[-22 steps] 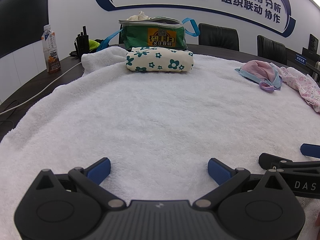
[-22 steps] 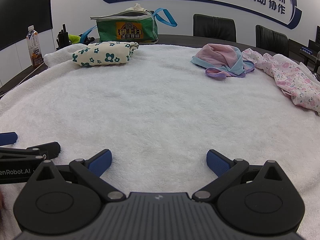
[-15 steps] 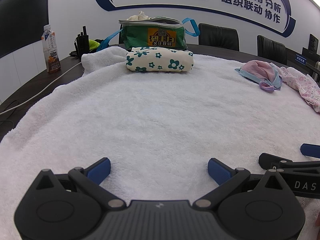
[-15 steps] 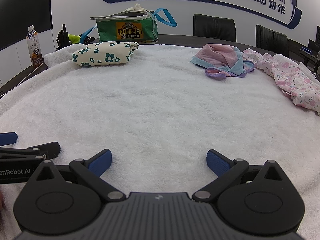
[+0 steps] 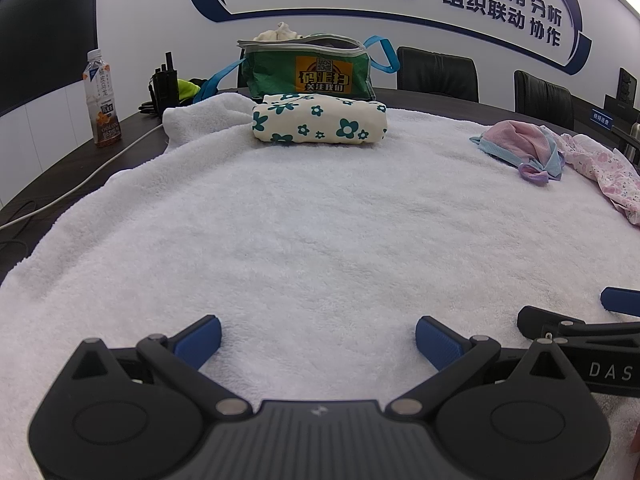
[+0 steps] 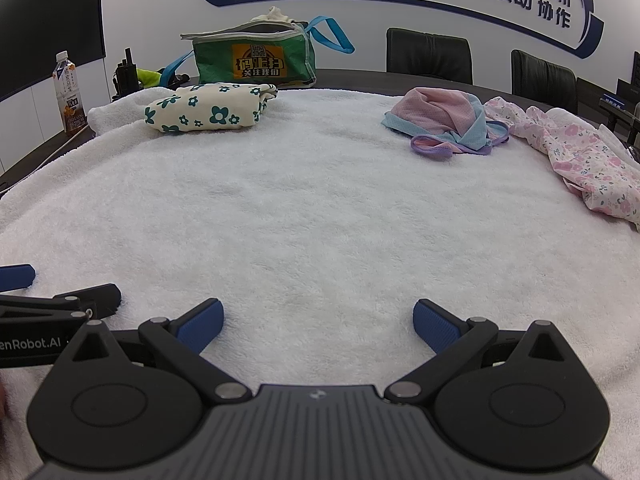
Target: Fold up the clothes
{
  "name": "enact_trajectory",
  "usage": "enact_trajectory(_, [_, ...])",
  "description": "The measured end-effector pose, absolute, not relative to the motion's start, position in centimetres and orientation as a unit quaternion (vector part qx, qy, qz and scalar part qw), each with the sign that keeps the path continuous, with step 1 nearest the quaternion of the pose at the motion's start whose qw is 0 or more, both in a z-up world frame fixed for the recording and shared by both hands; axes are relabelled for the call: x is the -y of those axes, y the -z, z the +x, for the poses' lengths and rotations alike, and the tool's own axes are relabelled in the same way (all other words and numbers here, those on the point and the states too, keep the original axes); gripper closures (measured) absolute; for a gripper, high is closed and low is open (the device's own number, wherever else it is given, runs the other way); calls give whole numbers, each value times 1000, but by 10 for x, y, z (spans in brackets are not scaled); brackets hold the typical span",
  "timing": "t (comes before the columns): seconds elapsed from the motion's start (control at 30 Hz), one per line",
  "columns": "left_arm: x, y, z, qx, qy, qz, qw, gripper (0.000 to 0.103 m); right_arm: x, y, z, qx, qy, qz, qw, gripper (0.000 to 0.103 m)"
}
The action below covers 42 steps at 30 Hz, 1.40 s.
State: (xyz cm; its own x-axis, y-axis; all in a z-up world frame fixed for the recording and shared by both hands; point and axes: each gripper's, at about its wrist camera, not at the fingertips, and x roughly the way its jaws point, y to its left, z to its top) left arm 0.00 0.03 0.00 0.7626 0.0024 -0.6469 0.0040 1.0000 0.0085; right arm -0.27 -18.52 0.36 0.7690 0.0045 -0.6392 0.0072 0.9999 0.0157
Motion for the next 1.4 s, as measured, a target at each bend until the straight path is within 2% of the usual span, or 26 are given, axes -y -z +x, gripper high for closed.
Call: enact_trajectory(1.4, [0, 0, -1, -345, 1, 5, 939, 0, 184, -3, -2, -340, 5, 9, 940, 0])
